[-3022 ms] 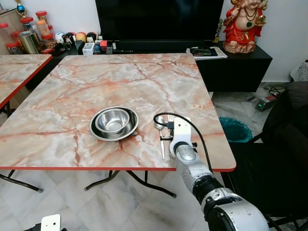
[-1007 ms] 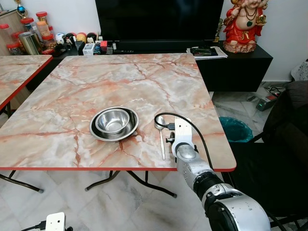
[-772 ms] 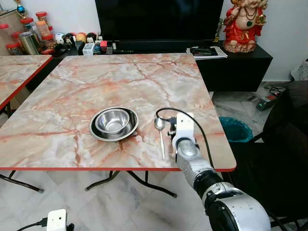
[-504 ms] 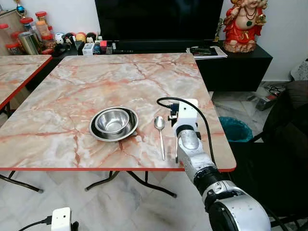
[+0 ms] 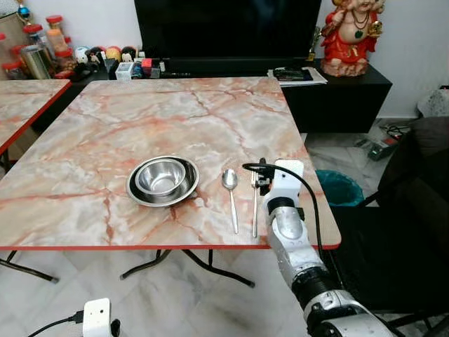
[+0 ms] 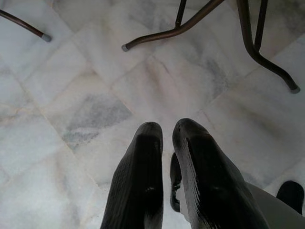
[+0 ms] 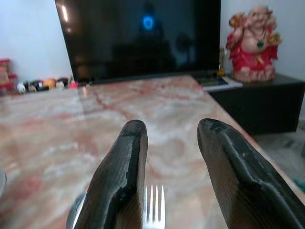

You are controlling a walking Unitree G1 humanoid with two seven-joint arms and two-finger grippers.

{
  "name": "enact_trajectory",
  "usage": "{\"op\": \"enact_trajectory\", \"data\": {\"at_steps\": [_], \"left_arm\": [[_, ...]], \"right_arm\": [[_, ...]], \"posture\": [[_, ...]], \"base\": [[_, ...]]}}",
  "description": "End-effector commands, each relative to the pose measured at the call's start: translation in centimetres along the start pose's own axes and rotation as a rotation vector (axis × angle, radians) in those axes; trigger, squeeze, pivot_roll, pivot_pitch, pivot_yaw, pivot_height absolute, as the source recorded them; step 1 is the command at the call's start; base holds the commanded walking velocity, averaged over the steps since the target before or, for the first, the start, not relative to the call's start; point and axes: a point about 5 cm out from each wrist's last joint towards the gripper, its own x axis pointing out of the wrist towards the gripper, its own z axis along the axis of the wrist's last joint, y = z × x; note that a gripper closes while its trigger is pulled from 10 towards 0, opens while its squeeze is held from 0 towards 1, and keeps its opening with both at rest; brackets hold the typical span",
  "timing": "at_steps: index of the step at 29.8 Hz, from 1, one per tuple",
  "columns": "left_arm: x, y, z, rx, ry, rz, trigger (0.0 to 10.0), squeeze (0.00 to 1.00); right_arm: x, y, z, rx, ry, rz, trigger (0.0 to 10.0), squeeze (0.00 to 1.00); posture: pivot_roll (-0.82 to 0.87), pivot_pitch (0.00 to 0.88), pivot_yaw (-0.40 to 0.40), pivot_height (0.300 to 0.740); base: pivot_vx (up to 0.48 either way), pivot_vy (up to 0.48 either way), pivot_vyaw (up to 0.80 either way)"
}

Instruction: Setting the table

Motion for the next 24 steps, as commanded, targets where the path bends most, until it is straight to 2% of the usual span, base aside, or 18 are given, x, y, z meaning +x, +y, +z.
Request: {"op": "enact_trajectory", "data": {"at_steps": [1, 14, 24], "left_arm": [[-0.1, -0.1, -0.5, 0.006, 0.021, 0.003, 10.0, 0.00], [0.1, -0.9, -0.2, 0.011, 0.014, -0.017, 10.0, 0.00], [0.2, -0.7, 0.2, 0.023, 0.006, -0.023, 10.0, 0.00]], "right_arm": [[0.0, 0.4, 0.7, 0.009, -0.038, 0.023, 10.0, 0.00], [-0.1, 0.2, 1.3, -0.002, -0.071, 0.040, 10.0, 0.00], [-0.3, 0.4, 1.9, -0.013, -0.109, 0.045, 10.0, 0.00]], "posture": [[0.06, 0.000, -0.006, 0.714], [0.06, 0.000, -0.008, 0.714], [0.06, 0.000, 0.001, 0.714]], "base": [[0.000, 0.345, 0.00], [0.000, 0.344, 0.00], [0.000, 0.374, 0.00]]}}
